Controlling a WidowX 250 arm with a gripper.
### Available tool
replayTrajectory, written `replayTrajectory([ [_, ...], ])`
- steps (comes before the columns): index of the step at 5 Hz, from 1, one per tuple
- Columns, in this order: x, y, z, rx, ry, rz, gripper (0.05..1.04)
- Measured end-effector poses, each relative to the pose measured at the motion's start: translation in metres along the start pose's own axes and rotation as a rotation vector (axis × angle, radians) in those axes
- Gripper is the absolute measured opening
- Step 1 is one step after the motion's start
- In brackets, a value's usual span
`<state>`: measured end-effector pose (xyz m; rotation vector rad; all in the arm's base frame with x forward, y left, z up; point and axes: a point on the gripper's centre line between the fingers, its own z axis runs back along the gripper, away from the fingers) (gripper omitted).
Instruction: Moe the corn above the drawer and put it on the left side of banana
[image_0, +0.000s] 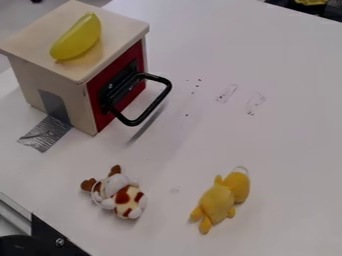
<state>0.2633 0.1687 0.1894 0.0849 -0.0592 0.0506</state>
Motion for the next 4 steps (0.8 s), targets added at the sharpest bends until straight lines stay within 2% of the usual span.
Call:
replayTrajectory([
  [1, -0.014, 0.022, -0.006, 0.019, 0.014, 0.042, 0.816],
  [2, -0.022, 0.038, -0.038, 0.039, 0.089, 0.046, 0.815],
  [4, -0.037, 0.06, -0.082, 0.054, 0.203, 0.074, 0.816],
])
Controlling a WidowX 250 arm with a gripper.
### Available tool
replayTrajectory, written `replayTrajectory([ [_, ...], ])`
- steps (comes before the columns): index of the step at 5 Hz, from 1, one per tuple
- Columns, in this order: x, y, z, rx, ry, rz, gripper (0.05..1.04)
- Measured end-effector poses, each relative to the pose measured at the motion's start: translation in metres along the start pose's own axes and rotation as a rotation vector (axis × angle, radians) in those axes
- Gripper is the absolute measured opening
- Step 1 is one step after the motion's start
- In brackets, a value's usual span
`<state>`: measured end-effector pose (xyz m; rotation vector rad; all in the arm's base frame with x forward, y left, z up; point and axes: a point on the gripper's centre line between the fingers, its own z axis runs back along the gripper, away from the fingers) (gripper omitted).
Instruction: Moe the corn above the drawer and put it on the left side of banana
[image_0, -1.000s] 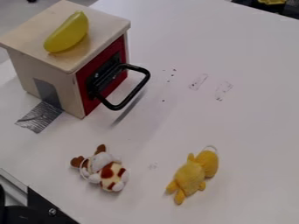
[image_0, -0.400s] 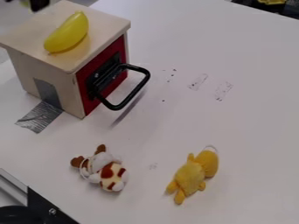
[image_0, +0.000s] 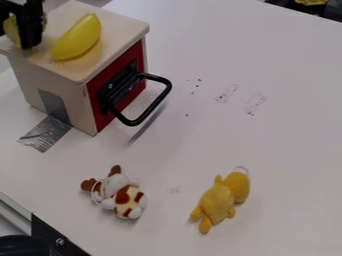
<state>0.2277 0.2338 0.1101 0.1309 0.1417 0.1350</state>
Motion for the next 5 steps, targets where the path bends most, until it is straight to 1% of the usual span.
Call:
replayTrajectory([
  [1, 0.001, 0.001, -0.001, 0.001, 0.004, 0.0, 0.815],
  [2, 0.001, 0.001, -0.001, -0.004, 0.001, -0.007, 0.879],
  [3, -0.001, -0.003, 0.005, -0.04, 0.0, -0.005, 1.007],
  [4, -0.004, -0.002, 0.039, -0.035, -0.059, 0.006, 0.999],
  [5, -0.013, -0.003, 0.059, -0.028, -0.08, 0.002, 0.999],
])
